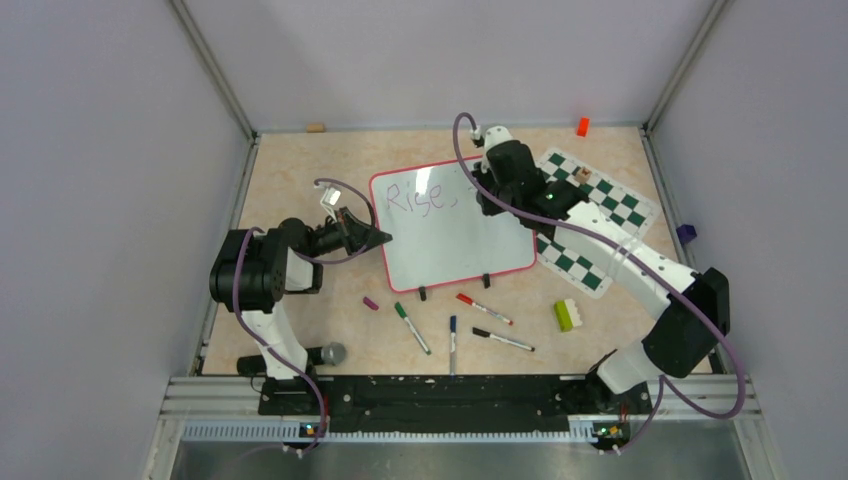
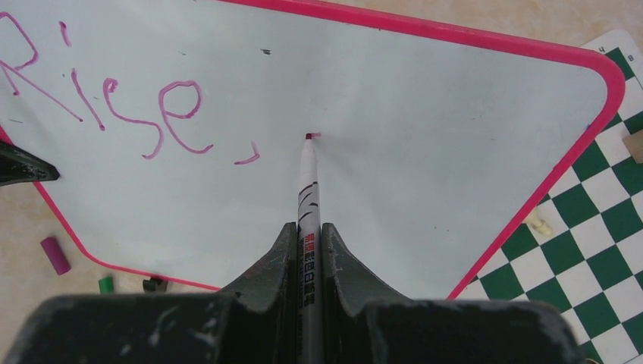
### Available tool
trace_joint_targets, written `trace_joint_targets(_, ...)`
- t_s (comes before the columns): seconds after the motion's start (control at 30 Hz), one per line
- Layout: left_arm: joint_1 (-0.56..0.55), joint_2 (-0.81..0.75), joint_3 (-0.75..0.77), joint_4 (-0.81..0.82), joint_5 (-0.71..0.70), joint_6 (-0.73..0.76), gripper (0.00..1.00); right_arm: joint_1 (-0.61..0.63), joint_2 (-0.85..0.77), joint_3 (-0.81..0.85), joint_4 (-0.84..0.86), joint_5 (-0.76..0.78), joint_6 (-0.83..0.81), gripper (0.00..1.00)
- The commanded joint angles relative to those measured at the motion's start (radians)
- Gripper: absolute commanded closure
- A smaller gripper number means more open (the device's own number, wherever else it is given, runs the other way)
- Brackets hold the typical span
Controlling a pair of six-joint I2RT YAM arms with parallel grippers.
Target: Write a sentence on the whiteboard
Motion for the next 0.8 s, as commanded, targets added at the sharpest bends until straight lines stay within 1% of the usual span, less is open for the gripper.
trace_joint_targets(0.0,-0.008,-0.011,-0.001,0.102,0.026,0.031,1.00,-0.004,-0.036,0.024,0.032,-0.066,0.002,1.00)
trace_joint_targets(0.13,-0.007,-0.012,-0.001,0.101,0.025,0.031,1.00,0.002,-0.089,-0.027,0.033,-0.123,0.025,1.00)
trace_joint_targets(0.27,-0.008,-0.013,-0.002,0.102,0.024,0.030,1.00,0.053,-0.153,-0.098,0.051,-0.089,0.070,1.00)
trace_joint_targets(0.3,-0.008,-0.013,-0.003,0.102,0.024,0.031,1.00,0.076,-0.170,-0.119,0.061,-0.067,0.086,1.00)
trace_joint_targets(0.47,-0.007,-0.014,-0.004,0.102,0.022,0.032,1.00,0.250,-0.243,-0.226,0.130,0.200,0.221,1.00)
trace_joint_targets(0.57,-0.008,-0.018,-0.009,0.102,0.010,0.035,1.00,0.319,-0.266,-0.281,0.152,0.288,0.306,1.00)
trace_joint_targets(0.6,-0.008,-0.023,-0.015,0.102,0.002,0.038,1.00,0.336,-0.267,-0.290,0.151,0.305,0.335,1.00)
trace_joint_targets(0.7,-0.008,-0.050,-0.044,0.089,-0.025,0.073,1.00,0.363,-0.255,-0.295,0.134,0.316,0.357,1.00)
trace_joint_targets(0.77,-0.008,-0.083,-0.063,0.027,-0.051,0.128,1.00,0.367,-0.250,-0.293,0.124,0.305,0.362,1.00)
